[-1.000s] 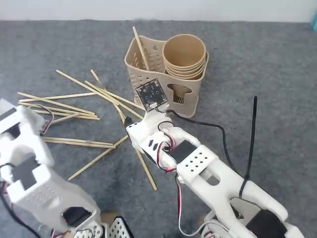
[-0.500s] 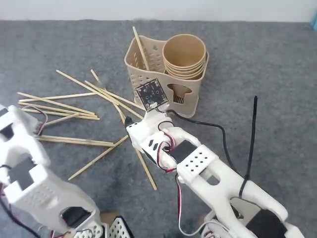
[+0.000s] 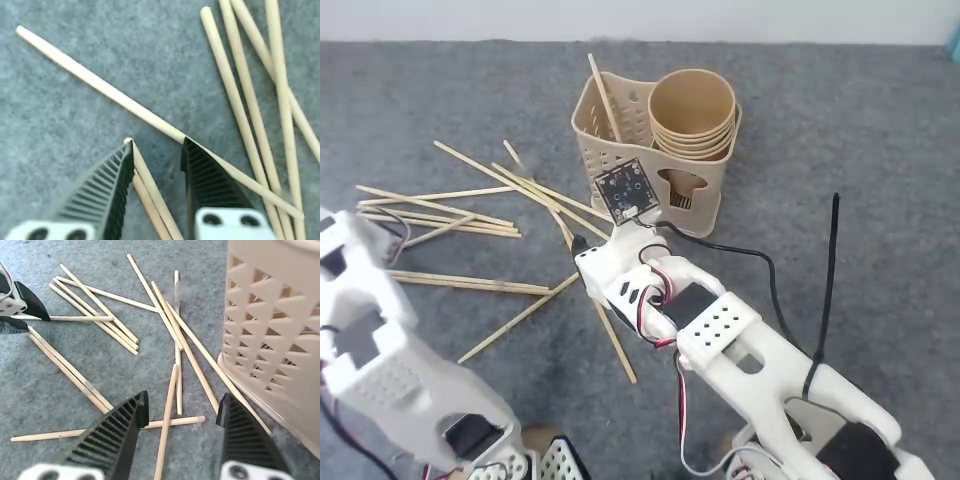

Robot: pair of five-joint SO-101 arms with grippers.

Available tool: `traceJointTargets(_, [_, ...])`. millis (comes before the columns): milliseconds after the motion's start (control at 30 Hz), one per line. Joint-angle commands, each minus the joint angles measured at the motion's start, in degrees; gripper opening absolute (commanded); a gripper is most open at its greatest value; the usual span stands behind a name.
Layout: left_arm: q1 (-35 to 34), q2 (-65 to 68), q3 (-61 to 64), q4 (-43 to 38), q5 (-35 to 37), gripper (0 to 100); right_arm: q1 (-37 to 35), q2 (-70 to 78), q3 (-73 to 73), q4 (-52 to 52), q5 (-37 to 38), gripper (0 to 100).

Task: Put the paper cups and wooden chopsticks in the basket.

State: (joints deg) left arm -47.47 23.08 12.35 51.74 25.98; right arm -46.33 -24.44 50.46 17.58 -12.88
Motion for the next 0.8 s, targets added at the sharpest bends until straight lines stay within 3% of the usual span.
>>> traceJointTargets(0, [0.2,5.9,-5.7,4.7,-1.1,15,-0.2,-2.2,-0.3,-1.0,1.1,23.1])
traceJointTargets(67, [0.3,7.4,-7.6,6.5,-1.1,13,-0.2,-2.2,-0.3,-1.0,1.1,23.1])
traceJointTargets(200, [0.2,8.1,-8.9,8.7,-1.5,0,-0.2,-2.2,-0.3,-1.0,1.1,23.1])
traceJointTargets(333, [0.2,5.7,-8.6,11.6,-7.6,2,-0.2,-2.2,-0.3,-1.0,1.1,23.1])
traceJointTargets(500, [0.2,3.8,-5.6,9.2,-7.6,2,-0.2,-2.2,-0.3,-1.0,5.4,23.1])
traceJointTargets(767, [0.5,0.0,-2.0,7.4,-7.8,1,-0.2,-2.2,-0.3,-1.0,5.6,23.1])
